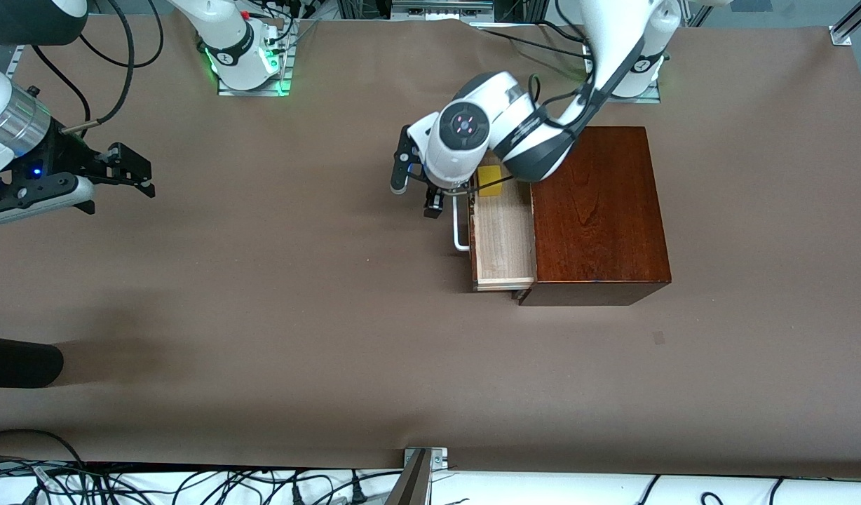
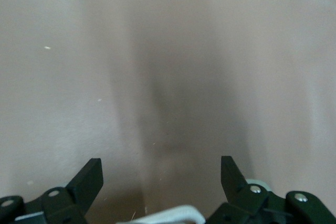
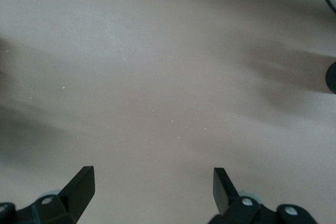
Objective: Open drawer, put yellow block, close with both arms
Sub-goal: 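Push the drawer shut into the box with the left gripper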
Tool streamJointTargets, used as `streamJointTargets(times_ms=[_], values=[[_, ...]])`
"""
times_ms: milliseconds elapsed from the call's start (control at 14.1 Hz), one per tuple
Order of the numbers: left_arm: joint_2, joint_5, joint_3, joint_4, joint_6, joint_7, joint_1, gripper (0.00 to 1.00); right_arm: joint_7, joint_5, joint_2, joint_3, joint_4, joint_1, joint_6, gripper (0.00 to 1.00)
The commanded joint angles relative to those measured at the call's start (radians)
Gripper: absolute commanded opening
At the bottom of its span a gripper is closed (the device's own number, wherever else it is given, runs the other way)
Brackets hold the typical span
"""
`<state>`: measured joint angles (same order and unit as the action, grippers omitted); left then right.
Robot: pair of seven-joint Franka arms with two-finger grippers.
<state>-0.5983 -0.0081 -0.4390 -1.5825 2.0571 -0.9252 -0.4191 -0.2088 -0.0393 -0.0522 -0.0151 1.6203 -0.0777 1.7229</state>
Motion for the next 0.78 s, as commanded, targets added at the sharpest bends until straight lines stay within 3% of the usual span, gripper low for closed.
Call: streamJointTargets(times_ms=[0,213,426,568,709], values=[[-0.017,0.025,0.008,0.027,-0.023,-0.011,-0.003,1.0,0.022,0.019,0.028,-0.026,0.012,0.018,-0.019,1.0],[-0.012,0.164,0.013,0.029,-0.187,-0.02,0.02,1.0,0.022,0.021,0.026,-0.029,-0.002,0.016,0.001,1.0],[-0.009,0.175,0.014,0.035,-0.34,-0.017,0.048,1.0,0.041,0.015,0.029,-0.028,-0.01,0.015,-0.017,1.0],[-0.003,0.175,0.023,0.035,-0.415,-0.011,0.059,1.0,0.197,0.021,0.034,-0.038,-0.01,0.013,-0.055,1.0],[0.0,0.175,0.025,0.035,-0.458,-0.008,0.075,1.0,0.213,0.021,0.032,-0.042,-0.023,0.013,-0.075,1.0]])
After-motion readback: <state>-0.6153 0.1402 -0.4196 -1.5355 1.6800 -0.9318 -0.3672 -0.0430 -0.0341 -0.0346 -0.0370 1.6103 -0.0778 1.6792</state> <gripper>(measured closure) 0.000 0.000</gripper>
